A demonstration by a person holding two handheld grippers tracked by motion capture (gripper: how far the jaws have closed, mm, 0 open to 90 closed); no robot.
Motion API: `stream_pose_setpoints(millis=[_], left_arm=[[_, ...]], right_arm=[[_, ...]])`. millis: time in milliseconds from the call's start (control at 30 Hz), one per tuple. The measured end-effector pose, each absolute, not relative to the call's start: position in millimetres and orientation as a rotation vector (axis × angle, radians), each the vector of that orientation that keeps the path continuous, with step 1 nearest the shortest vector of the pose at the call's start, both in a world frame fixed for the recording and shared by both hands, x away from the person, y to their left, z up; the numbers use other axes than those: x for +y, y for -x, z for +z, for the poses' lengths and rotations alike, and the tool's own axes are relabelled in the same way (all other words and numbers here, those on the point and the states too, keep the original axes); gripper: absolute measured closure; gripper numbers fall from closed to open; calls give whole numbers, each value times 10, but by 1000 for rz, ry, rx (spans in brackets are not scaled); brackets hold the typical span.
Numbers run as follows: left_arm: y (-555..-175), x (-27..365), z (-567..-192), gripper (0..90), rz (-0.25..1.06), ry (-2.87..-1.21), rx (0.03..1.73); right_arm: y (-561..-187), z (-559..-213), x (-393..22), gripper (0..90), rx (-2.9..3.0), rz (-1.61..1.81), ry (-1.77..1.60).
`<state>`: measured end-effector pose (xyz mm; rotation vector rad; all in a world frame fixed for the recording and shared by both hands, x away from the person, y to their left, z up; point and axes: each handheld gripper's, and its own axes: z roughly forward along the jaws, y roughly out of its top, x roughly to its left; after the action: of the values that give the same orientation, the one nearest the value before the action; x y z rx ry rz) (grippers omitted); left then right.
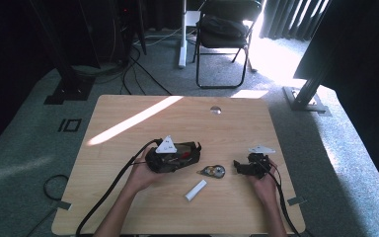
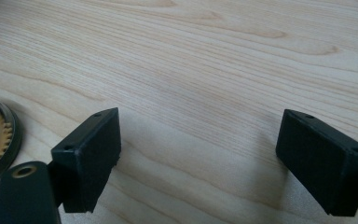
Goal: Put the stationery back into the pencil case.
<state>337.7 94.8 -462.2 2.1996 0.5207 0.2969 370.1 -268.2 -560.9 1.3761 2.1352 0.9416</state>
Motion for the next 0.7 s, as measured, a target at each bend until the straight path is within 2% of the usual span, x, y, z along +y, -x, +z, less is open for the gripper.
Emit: stream_pose_setpoints(millis=[700], left_arm=[[-3265, 821, -4666, 640, 274, -2187, 506]], right_arm=[[-3701, -5609, -2682, 138, 2135, 942, -1376]])
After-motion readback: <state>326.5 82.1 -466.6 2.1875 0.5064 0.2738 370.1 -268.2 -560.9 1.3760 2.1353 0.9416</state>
